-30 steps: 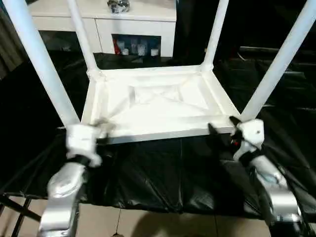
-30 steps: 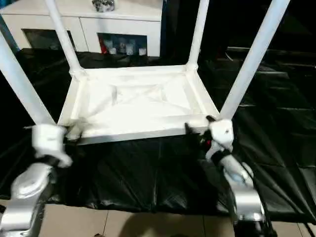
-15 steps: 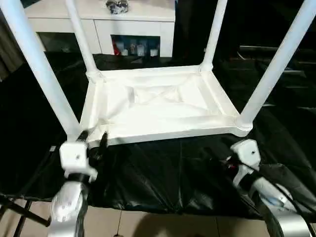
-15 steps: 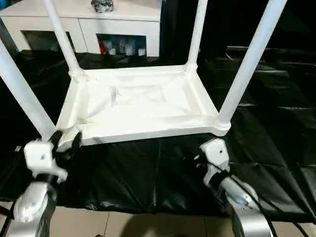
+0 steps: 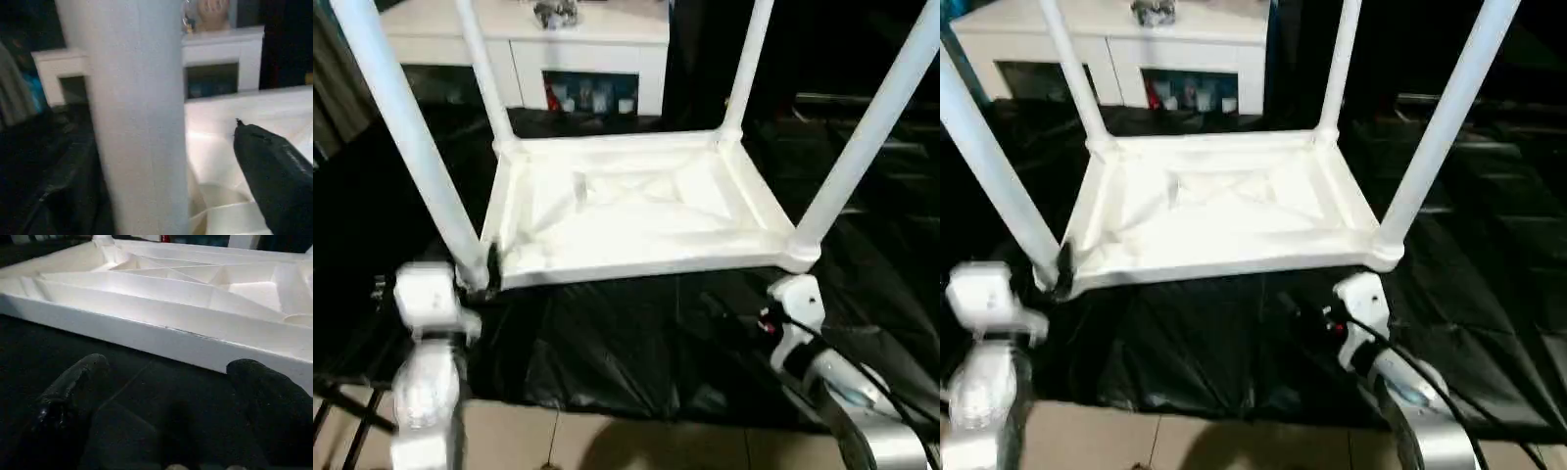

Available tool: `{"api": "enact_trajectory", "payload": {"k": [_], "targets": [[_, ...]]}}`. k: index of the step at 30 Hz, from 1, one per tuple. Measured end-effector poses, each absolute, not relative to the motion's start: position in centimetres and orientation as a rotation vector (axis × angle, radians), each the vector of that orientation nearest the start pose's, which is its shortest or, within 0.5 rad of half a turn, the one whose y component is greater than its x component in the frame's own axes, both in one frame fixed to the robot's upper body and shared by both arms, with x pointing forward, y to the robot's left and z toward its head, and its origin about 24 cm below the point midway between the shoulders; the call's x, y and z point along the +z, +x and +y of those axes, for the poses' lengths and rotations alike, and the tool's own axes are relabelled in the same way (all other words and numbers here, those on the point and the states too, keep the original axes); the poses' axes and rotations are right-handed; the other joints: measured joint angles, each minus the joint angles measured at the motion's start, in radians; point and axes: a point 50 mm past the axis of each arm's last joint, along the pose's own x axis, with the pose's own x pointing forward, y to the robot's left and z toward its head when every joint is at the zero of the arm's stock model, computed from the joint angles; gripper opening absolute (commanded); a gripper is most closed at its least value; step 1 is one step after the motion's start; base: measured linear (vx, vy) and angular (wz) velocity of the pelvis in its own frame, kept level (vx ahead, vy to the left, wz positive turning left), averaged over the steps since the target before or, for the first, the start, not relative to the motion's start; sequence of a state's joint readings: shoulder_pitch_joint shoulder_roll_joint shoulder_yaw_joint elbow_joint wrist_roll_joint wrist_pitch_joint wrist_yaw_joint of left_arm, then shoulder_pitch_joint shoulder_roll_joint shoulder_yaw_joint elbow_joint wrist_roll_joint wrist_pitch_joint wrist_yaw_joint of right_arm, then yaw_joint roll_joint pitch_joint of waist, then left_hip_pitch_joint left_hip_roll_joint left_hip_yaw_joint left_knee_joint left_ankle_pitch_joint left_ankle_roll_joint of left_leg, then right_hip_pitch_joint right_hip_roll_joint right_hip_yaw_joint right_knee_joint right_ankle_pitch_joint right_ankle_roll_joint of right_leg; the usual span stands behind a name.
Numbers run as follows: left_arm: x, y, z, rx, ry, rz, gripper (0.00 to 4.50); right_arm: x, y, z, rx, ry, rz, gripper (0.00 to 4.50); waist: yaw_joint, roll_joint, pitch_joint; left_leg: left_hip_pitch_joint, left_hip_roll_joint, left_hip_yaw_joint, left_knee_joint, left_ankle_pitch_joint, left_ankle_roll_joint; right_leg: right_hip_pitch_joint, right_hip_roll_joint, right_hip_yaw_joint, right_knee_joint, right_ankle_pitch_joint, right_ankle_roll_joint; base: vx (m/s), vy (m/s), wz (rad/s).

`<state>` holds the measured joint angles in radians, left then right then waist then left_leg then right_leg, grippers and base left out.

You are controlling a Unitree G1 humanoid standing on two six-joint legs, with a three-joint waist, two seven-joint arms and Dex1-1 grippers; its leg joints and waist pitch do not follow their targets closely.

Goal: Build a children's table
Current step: Rotate table base

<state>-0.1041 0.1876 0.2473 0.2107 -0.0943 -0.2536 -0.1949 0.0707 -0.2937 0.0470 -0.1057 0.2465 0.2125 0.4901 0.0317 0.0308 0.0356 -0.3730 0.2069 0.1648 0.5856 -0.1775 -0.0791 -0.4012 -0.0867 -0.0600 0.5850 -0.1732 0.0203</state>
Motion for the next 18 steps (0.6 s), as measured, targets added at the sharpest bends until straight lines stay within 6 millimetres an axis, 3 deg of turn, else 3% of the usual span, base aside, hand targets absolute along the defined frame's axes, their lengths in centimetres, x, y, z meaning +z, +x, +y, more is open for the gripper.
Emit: {"api": "enact_trajectory", "payload": {"k": [5, 11, 18], "targets": [[6.0, 29.1, 25.7, 0.058, 0.109, -0.095, 4.46, 3.5, 23.3, -17.3, 0.559, -0.029, 0.211, 4.5, -0.002, 0.002, 0.0, 0.0, 0.0, 0.001, -0.002, -0.001, 0.001, -0.001, 0.0, 0.0, 0.0, 0.005, -0.008, 0.0, 0.0, 0.0], [6.6, 31.2, 27.3, -0.056, -0.029, -0.027, 4.46, 3.8, 24.5, -17.7, 0.523, -0.054, 0.238, 4.5, 0.008, 0.002, 0.001, 0.0, 0.0, 0.004, -0.001, -0.001, 0.001, -0.001, -0.001, -0.001, 0.002, 0.005, -0.008, 0.0, 0.0, 0.0], [6.9, 30.1, 26.5, -0.632, -0.108, 0.06, 4.46, 2.1, 26.0, -19.5, 0.363, -0.09, 0.358, 4.5, 0.009, -0.005, 0.004, 0.002, -0.001, 0.007, -0.001, -0.001, 0.001, -0.002, -0.003, 0.004, 0.004, 0.006, -0.009, 0.0, 0.0, 0.0]]}}
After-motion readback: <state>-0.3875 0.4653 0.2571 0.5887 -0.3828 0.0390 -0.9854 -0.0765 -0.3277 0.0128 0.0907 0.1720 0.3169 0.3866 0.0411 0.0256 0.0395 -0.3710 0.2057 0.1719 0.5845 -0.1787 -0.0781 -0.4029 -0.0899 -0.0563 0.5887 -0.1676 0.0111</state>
